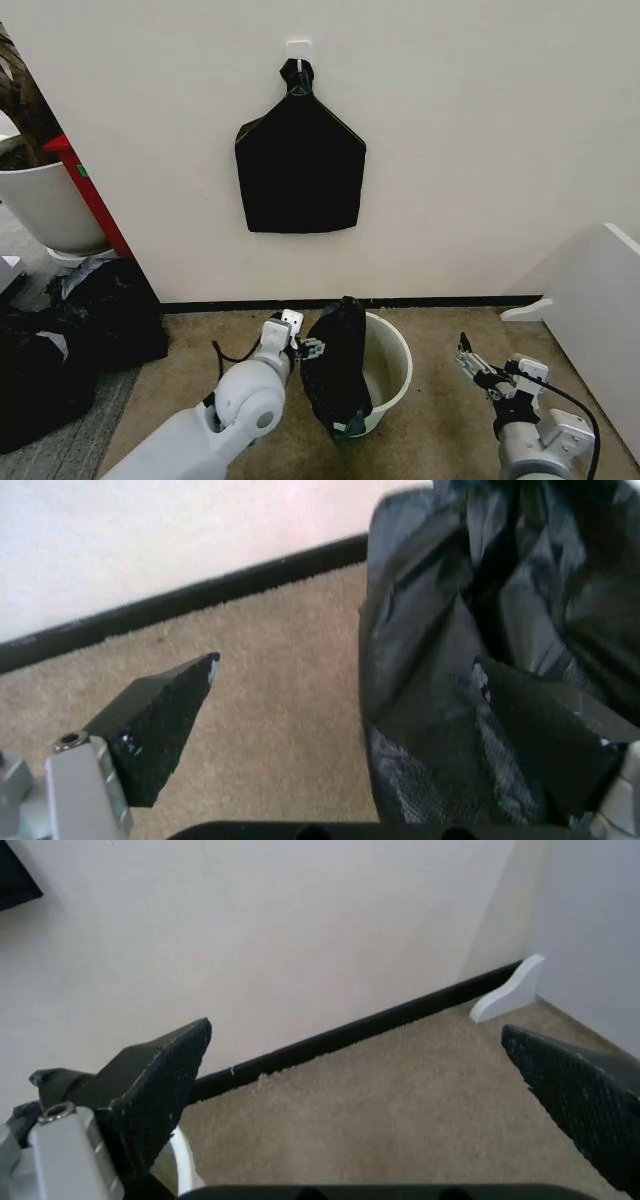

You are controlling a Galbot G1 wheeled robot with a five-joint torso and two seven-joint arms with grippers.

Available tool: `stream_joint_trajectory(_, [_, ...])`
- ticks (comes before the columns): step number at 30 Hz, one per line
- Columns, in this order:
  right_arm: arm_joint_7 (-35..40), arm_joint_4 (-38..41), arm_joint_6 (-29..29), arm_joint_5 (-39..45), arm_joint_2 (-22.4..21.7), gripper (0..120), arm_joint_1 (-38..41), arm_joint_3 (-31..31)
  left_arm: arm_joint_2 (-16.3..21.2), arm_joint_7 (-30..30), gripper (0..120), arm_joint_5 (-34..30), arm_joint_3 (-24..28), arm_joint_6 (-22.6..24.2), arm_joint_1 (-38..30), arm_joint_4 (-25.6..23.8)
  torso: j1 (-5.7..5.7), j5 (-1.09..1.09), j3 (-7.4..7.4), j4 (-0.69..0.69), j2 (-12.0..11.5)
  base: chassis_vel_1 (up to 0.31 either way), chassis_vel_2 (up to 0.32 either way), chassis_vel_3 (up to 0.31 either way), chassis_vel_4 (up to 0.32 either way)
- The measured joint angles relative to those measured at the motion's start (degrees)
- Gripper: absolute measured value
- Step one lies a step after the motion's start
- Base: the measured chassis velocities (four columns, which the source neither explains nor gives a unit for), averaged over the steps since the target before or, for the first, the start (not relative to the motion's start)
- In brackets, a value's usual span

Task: Place the garbage bag over the trash bin.

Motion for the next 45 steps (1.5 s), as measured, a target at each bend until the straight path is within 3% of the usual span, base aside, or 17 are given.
stream_joint_trajectory(7, [1.4, -0.5, -0.4, 2.5, -0.6, 100, 1.0, -0.8, -1.5, -1.2, 100, 0.0, 3.3, -0.1, -1.0, 3.3, 0.0, -0.01, 0.0, 0.0, 0.0, 0.0, 0.0, 0.0, 0.0])
stream_joint_trajectory(38, [4.0, -2.0, -1.1, 6.1, -3.1, 100, 3.5, -2.6, -6.3, -2.2, 100, 0.2, 7.2, -0.4, -2.7, 9.4, 0.0, -0.01, -0.01, 0.0, 0.0, 0.0, 0.0, 0.0, 0.0])
stream_joint_trajectory(45, [5.0, -2.3, -1.8, 9.3, -4.4, 100, 4.7, -2.5, -8.0, -6.8, 100, -6.6, 7.8, -0.5, -4.8, 11.3, 0.0, 0.0, -0.01, 0.0, 0.0, 0.0, 0.0, 0.0, 0.0])
